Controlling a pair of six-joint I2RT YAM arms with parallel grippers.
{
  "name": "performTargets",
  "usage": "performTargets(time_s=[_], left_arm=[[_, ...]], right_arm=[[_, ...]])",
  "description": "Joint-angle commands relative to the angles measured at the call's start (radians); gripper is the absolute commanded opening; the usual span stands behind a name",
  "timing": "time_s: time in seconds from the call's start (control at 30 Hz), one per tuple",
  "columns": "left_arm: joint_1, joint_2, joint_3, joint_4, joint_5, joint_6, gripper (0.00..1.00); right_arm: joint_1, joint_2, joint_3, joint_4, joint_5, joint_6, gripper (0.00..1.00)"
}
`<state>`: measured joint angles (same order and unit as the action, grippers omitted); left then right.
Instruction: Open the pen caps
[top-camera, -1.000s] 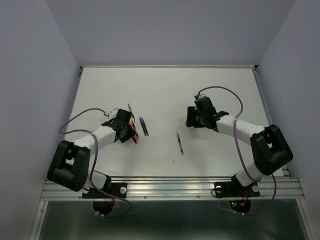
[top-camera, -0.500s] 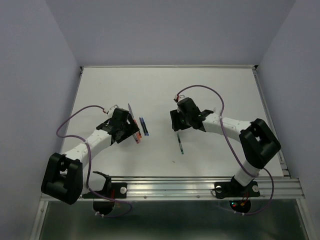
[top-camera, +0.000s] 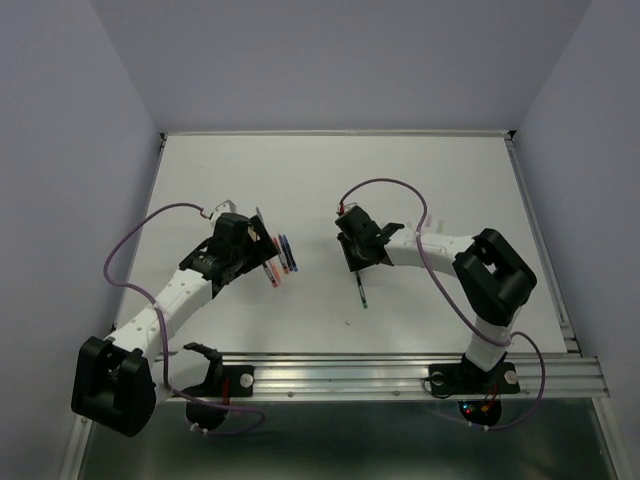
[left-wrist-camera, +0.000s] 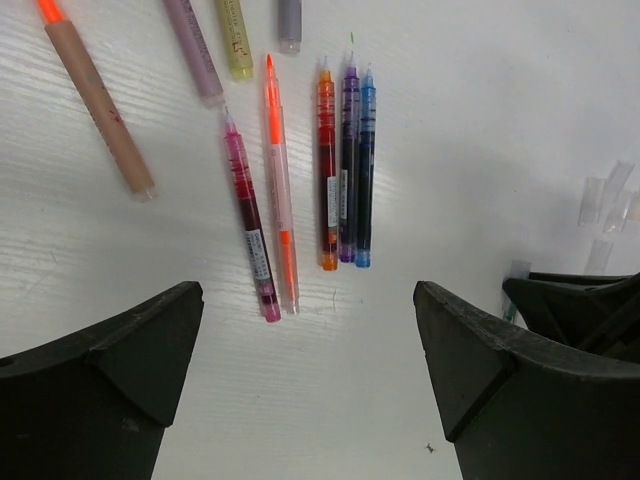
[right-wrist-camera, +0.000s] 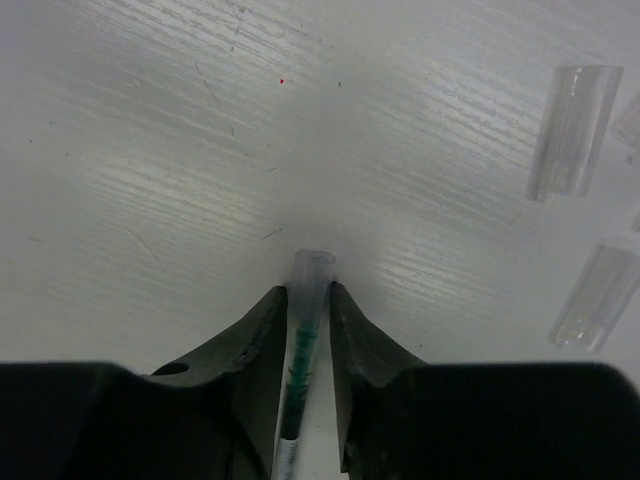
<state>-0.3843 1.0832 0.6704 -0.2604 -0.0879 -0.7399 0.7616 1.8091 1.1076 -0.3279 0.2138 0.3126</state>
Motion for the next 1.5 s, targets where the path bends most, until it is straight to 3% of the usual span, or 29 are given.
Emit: performTargets(time_s=[0.0,0.2,0.4,0.53,0.67,0.9,1.2,1.4,1.47], left_arm=[[0.002,-0.026,0.038,-0.017,-0.026,0.020,0.99],[0.002,-0.042,0.026,0.006,0.002,0.039,0.99],[-0.016,-0.109,-0.066,0.223,0.308,0.119,0.99],[-0.085,-0.166,-0.137,0.458,0.476,0.142,0.99],[-0.166,-0.143,-0.120,0.539,0.467,0.140,0.99],[-0.223,-0.017,-0.045,0.615,0.448,0.152,0.99],[-0.228,0.063,0.000,0.688,0.432,0.137,0.78],[-0.228,0.050,-0.006,0.701,0.413,0.123,0.74],[-0.228,0.050,-0.008,0.701,0.401,0.122,0.65]], right_arm=[[0.012,0.016,0.037,-0.054,0.036,0.054,0.25],[0.012,0.016,0.041,-0.062,0.062,0.117,0.09],[0.012,-0.053,0.124,-0.040,0.157,0.178,0.04],[-0.011,-0.138,0.141,0.082,0.046,0.236,0.04],[-0.021,-0.255,0.077,0.260,-0.104,0.270,0.04],[-0.021,-0.353,0.035,0.452,-0.204,0.338,0.05],[-0.021,-0.364,0.015,0.500,-0.286,0.381,0.05],[-0.021,-0.349,0.014,0.506,-0.304,0.379,0.05],[-0.021,-0.346,0.011,0.510,-0.312,0.382,0.05]])
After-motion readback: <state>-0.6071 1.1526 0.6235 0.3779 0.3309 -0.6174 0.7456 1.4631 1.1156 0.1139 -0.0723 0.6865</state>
